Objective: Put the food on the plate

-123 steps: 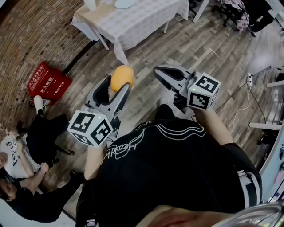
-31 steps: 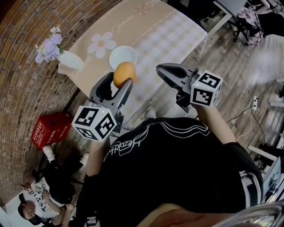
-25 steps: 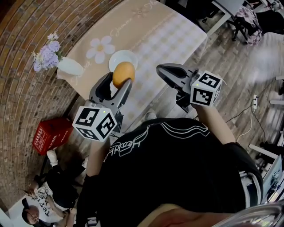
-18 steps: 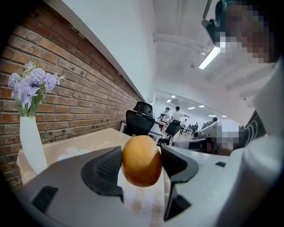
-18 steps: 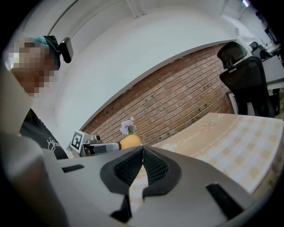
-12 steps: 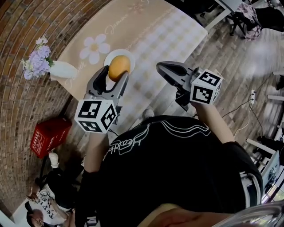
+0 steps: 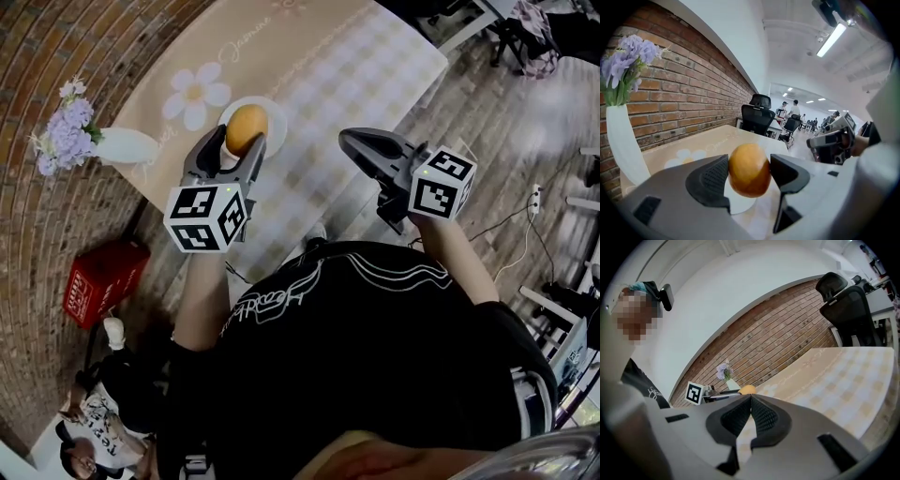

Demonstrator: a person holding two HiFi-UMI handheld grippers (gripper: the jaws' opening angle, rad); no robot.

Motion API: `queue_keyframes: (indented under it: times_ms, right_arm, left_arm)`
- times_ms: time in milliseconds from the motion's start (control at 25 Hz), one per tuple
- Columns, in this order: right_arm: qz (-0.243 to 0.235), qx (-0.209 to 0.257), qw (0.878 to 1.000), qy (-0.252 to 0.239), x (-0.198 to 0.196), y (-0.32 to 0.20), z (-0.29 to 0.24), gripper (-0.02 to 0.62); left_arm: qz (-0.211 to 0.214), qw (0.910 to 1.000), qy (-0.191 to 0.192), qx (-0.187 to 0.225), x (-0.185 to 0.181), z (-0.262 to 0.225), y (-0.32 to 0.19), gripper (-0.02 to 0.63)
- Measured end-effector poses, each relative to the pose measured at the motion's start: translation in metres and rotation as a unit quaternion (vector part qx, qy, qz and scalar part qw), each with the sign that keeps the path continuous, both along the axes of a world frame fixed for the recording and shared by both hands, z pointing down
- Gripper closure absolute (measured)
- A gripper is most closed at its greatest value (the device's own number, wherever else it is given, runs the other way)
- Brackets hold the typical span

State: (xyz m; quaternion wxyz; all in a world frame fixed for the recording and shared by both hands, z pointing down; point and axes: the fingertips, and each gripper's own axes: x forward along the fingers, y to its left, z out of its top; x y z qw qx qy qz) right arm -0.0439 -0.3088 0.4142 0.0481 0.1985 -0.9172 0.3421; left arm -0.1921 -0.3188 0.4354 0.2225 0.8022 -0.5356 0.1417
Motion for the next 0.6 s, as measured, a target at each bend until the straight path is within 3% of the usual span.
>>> queue_keyframes:
  times_ms: [600]
  right_arm:
    - [0.016, -0.041, 0.999, 0.017, 0.010, -0.008, 0.038, 0.598]
  left_arm:
    - [-0.002, 0.9980, -0.044, -0.046, -0.013, 0.082, -0.024, 0.330]
